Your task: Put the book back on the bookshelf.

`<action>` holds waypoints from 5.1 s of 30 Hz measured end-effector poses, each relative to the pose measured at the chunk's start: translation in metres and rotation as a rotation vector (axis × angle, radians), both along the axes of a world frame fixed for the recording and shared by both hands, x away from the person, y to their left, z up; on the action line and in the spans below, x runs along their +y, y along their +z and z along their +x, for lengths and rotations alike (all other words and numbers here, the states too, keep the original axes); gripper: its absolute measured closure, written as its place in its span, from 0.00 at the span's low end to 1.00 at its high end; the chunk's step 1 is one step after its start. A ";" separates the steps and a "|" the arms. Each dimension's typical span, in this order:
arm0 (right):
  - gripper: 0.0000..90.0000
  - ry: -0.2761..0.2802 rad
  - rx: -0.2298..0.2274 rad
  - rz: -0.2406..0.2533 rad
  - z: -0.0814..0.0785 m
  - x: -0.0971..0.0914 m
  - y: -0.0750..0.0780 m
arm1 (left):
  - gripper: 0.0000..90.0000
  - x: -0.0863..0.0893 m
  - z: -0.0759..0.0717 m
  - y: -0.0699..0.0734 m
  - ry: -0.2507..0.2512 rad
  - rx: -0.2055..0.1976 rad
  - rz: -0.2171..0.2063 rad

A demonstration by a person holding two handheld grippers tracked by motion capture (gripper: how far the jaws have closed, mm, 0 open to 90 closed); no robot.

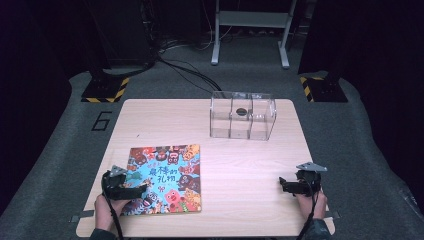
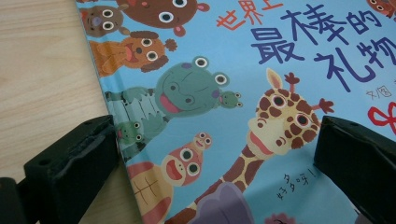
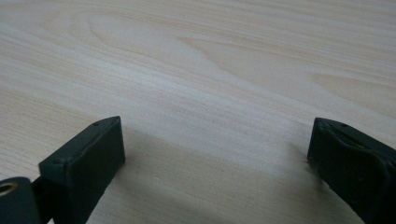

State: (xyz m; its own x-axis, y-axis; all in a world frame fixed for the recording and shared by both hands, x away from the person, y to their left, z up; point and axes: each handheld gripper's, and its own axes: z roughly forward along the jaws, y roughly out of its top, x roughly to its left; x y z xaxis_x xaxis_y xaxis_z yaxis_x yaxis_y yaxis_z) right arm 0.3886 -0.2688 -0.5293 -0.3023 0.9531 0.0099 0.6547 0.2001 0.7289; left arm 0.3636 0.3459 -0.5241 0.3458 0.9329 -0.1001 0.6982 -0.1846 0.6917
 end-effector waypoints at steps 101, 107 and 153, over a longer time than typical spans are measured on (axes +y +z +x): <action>0.31 0.309 0.251 0.108 0.046 0.116 0.025 | 0.00 -0.099 0.030 -0.007 -0.042 -0.075 0.084; 0.34 0.294 0.271 0.093 0.049 0.123 0.026 | 0.00 -0.099 0.031 -0.007 -0.050 -0.074 0.083; 0.54 0.224 0.333 0.199 0.058 0.111 0.031 | 0.00 -0.103 0.028 -0.007 -0.096 -0.081 0.083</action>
